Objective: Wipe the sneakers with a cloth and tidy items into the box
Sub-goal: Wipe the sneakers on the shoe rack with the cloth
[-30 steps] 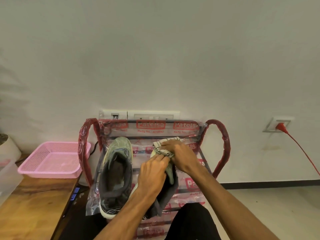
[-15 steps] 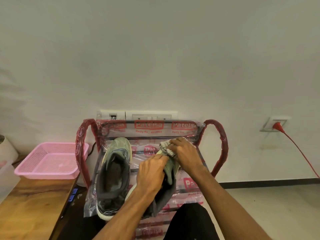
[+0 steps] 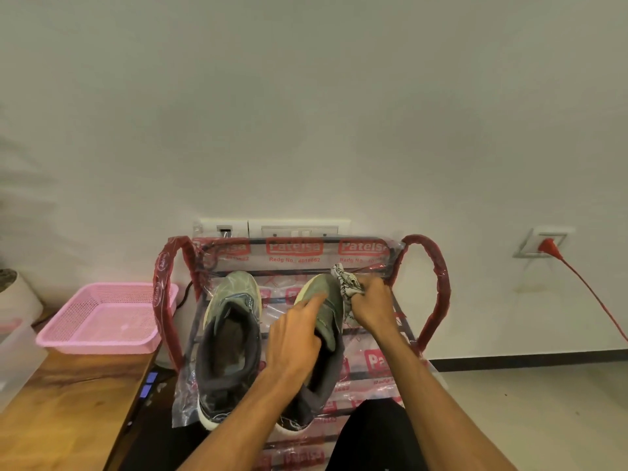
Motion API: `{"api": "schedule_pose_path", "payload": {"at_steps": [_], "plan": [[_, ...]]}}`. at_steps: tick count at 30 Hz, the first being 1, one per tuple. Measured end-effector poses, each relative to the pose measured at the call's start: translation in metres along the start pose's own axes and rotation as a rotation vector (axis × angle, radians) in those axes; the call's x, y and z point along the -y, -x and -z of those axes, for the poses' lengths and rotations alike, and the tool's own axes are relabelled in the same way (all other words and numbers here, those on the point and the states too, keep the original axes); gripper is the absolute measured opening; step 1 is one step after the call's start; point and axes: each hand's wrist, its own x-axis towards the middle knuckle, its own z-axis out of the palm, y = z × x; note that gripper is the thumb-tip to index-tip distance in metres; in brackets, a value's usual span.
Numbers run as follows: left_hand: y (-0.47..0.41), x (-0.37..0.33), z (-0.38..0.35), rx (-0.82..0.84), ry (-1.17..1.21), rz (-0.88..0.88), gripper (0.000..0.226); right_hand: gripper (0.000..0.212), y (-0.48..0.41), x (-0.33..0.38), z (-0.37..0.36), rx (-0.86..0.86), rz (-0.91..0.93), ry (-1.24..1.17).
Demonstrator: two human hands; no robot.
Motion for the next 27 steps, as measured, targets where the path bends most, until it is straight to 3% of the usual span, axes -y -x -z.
{"api": "schedule_pose_path", "payload": {"at_steps": [5, 13, 20, 27], "plan": [[0.014, 0.019, 0.003, 0.013, 0.062, 0.108, 0.081, 0.029, 0.002, 0.004, -0.008, 0.101, 0.034, 0.114], [0.010, 0.017, 0.015, 0.052, -0.193, 0.125, 0.062, 0.030, 0.008, 0.005, -0.008, 0.174, 0.048, 0.191], [0.013, 0.001, 0.009, 0.044, 0.122, 0.235, 0.052, 0.043, 0.020, 0.003, -0.006, 0.126, 0.147, 0.074], [0.032, -0.011, 0.002, 0.191, 0.129, 0.092, 0.055, 0.036, 0.029, -0.003, -0.004, 0.135, 0.152, 0.056]]}}
